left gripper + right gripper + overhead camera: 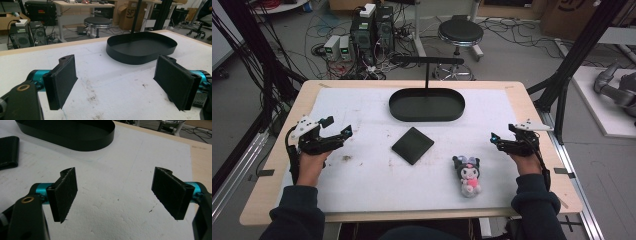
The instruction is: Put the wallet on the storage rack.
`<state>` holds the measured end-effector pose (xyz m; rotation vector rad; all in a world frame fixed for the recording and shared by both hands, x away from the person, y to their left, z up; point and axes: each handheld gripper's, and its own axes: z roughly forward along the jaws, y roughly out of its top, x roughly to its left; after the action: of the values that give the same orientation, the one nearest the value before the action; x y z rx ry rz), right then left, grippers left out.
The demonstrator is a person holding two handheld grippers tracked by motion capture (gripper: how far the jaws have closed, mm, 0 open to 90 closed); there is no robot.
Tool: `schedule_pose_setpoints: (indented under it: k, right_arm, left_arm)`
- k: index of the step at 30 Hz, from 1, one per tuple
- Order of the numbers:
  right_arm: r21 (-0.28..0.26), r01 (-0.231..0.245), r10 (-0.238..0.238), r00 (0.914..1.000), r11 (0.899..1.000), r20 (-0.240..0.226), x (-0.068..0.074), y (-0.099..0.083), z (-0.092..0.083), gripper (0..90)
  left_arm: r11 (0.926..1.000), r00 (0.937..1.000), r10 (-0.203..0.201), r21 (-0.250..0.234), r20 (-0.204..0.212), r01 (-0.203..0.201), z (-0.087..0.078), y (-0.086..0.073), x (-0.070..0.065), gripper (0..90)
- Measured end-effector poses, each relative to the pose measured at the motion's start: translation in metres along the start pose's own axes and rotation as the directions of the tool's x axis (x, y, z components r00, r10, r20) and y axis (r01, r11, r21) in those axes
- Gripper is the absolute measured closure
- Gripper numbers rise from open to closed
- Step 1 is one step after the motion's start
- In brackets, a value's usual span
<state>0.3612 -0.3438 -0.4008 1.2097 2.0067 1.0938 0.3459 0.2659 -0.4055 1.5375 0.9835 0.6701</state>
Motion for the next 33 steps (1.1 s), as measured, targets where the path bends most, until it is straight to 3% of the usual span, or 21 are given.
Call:
schedule_pose_setpoints:
  k: [13, 18, 24, 26, 27, 29, 30, 31, 32, 33]
  right_arm:
    - [0.004, -0.001, 0.001, 0.9999, 1.000, -0.012, -0.002, -0.003, 0.000, 21.2]
    - [0.012, 0.001, 0.000, 0.9999, 1.000, -0.011, -0.001, -0.003, -0.001, 21.2]
    - [0.018, 0.029, -0.029, 0.9995, 0.999, -0.009, 0.003, -0.003, 0.003, 21.3]
    - [0.021, 0.029, -0.029, 0.9995, 0.999, -0.014, 0.004, -0.002, 0.004, 21.3]
    - [0.019, 0.029, -0.029, 0.9994, 0.999, -0.017, 0.004, -0.002, 0.004, 21.3]
    - [0.015, 0.036, -0.035, 0.9992, 0.999, -0.020, 0.006, -0.001, 0.004, 21.3]
    - [0.017, 0.032, -0.032, 0.9992, 0.999, -0.023, 0.007, -0.001, 0.003, 21.3]
    - [0.012, 0.034, -0.034, 0.9991, 0.999, -0.026, 0.008, 0.000, 0.003, 21.3]
    - [0.010, 0.033, -0.033, 0.9991, 0.999, -0.028, 0.008, 0.000, 0.003, 21.3]
    - [0.010, 0.033, -0.033, 0.9991, 0.999, -0.028, 0.008, 0.000, 0.003, 21.3]
  left_arm:
    - [0.9997, 0.9999, -0.003, 0.023, 0.012, 0.002, 0.004, -0.002, -0.006, 19.0]
    - [0.9994, 0.9988, -0.008, 0.035, 0.048, 0.006, 0.010, -0.004, -0.015, 19.0]
    - [0.9957, 0.9970, -0.015, 0.092, 0.076, 0.008, 0.019, -0.007, -0.020, 19.0]
    - [0.9948, 0.9948, -0.021, 0.102, 0.100, 0.011, 0.022, -0.007, -0.026, 20.7]
    - [0.9948, 0.9948, -0.021, 0.102, 0.100, 0.011, 0.022, -0.007, -0.026, 23.7]
    - [0.9932, 0.9901, -0.012, 0.117, 0.140, -0.005, 0.026, -0.006, -0.031, 31.2]
    - [0.9889, 0.9870, 0.000, 0.147, 0.161, -0.024, 0.034, -0.006, -0.038, 31.7]
    - [0.9889, 0.9870, 0.000, 0.147, 0.161, -0.024, 0.034, -0.006, -0.038, 32.1]
    - [0.9837, 0.9811, -0.003, 0.177, 0.193, -0.031, 0.045, -0.006, -0.045, 33.3]
    - [0.9837, 0.9811, -0.003, 0.177, 0.193, -0.031, 0.045, -0.006, -0.045, 34.9]
